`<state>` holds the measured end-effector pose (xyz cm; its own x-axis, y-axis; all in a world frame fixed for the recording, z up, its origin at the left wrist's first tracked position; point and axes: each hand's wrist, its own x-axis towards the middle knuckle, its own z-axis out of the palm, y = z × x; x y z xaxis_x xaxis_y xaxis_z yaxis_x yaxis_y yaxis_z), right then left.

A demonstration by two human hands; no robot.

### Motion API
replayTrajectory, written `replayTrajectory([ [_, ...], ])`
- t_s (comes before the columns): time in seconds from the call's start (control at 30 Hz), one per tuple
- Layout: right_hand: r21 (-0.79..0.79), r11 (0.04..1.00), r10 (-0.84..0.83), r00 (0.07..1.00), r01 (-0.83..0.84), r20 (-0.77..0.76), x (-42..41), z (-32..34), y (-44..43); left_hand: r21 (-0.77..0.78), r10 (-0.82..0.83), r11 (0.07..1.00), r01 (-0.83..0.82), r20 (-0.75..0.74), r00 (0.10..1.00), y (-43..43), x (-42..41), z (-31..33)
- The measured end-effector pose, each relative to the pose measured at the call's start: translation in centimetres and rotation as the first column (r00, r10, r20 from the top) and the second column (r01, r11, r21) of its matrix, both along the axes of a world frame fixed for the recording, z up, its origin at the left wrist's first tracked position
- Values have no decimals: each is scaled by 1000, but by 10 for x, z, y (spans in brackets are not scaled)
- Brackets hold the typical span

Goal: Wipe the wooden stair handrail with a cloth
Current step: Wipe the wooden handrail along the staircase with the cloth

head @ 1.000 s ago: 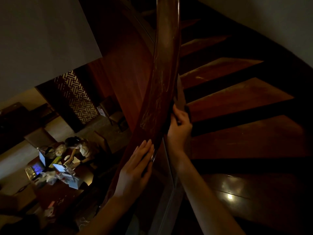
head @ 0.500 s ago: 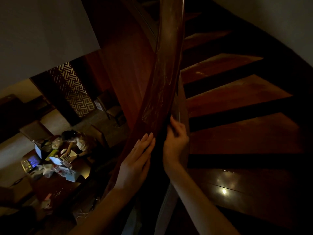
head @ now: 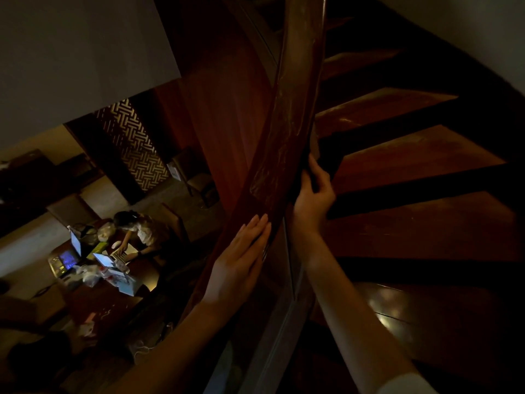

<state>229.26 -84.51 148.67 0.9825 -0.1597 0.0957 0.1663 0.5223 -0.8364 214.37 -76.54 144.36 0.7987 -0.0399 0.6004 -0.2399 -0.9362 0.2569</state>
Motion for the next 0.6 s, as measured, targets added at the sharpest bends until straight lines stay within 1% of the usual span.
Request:
replayTrajectory([
  [0.13, -10, 1000, -3, 1000, 3, -4, -49, -28, -3, 18, 5, 1000, -5, -8, 1000, 1, -1, 0],
  [0.23, -40, 998, 57, 998, -58, -25, -79, -46, -9, 5, 10, 1000, -10, -16, 1000, 2, -1, -1],
  [0.33, -60, 995, 85, 996, -83, 34, -99, -58, -15, -2, 7, 1000, -7, -17, 1000, 1, -2, 0],
  [0.4, -110, 992, 77, 992, -66, 99, -104, -60, -15, -10, 4, 1000, -4, -8, 1000, 1, -2, 0],
  [0.47, -140, 989, 57, 992, -41, 113, -100, -59, -12, -12, 4, 1000, -4, -8, 1000, 0, -2, 0],
  [0.53, -116, 993, 12, 994, 0, 106, -87, -51, -7, -3, 6, 1000, -6, -3, 1000, 0, -2, 1],
  [0.6, -86, 994, -59, 989, 71, 138, -64, -37, -2, 9, 5, 1000, -5, 3, 1000, 0, -2, 1],
])
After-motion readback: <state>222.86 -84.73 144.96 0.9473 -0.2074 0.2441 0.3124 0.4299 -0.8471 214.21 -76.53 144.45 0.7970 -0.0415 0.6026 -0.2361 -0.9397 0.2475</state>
